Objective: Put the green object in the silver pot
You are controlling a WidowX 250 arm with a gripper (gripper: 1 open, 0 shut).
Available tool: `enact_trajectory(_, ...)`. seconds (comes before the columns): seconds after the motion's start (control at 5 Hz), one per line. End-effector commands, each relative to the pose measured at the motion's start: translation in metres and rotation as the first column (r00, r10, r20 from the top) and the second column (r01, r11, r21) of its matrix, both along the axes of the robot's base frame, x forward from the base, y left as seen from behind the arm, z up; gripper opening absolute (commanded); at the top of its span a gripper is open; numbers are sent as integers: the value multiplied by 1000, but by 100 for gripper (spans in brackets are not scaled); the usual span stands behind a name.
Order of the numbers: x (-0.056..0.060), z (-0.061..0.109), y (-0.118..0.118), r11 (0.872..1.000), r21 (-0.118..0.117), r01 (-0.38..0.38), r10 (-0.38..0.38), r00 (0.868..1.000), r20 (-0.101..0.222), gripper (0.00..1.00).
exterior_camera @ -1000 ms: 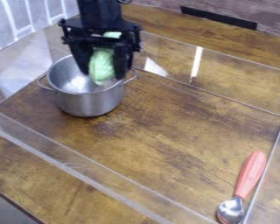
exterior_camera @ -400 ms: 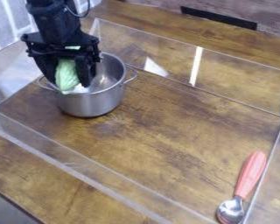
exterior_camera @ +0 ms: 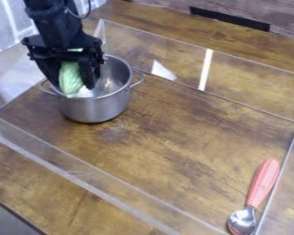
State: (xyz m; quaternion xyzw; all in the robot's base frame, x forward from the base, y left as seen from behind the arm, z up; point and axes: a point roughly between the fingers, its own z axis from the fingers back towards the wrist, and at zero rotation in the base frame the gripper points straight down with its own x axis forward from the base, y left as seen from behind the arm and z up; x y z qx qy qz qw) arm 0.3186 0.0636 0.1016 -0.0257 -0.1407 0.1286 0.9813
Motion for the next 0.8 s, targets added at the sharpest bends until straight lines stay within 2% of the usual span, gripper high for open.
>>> enact_trajectory(0.0,2,5,6,1000,6,-24,23,999,38,0)
enact_trajectory(0.6,6,-1,7,998,-1,-56,56,997,51,0)
